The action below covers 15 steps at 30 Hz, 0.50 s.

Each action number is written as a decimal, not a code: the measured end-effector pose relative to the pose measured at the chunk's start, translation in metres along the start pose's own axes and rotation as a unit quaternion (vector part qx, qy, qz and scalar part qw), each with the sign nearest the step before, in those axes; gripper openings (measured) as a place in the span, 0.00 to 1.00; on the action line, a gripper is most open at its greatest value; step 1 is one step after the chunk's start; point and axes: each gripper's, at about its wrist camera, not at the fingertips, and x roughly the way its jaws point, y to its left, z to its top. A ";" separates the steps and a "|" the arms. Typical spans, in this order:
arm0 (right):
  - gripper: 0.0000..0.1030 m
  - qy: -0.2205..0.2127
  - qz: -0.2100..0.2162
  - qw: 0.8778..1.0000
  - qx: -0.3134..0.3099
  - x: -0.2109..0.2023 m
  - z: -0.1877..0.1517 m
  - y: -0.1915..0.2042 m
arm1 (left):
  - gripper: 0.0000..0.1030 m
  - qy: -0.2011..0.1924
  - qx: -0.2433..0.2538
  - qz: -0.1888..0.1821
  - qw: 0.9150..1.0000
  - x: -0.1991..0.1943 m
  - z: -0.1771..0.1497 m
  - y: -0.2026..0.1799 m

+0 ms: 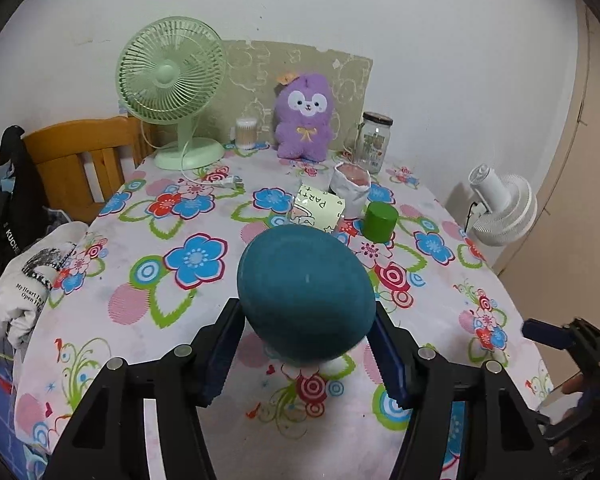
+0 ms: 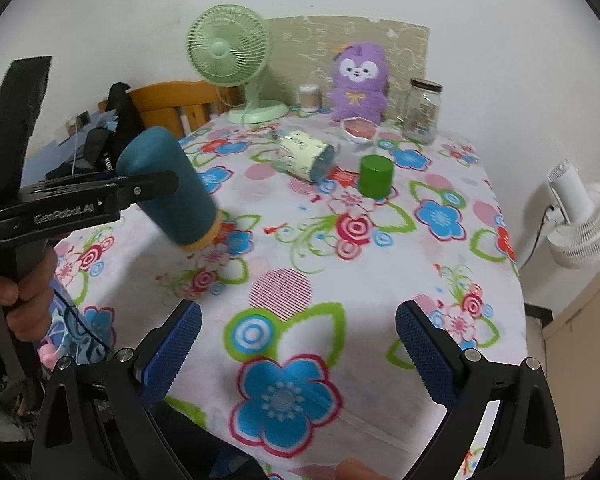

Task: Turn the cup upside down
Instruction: 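Lift the teal cup with the left gripper and turn its rim downward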

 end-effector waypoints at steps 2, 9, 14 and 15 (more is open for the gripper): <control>0.96 -0.004 -0.001 1.000 -0.005 0.002 0.004 0.007 | 0.62 -0.005 -0.005 -0.001 1.000 -0.008 -0.002 0.004; 0.96 -0.017 -0.013 0.999 -0.024 0.011 0.013 0.027 | 0.62 -0.010 -0.006 0.002 1.000 -0.021 -0.011 0.013; 0.96 -0.016 -0.014 0.999 -0.035 0.018 0.014 0.040 | 0.61 0.006 -0.019 0.009 1.000 -0.012 -0.021 0.022; 0.96 -0.015 -0.013 0.999 -0.036 0.019 0.014 0.040 | 0.61 0.010 -0.021 0.009 1.000 -0.010 -0.023 0.023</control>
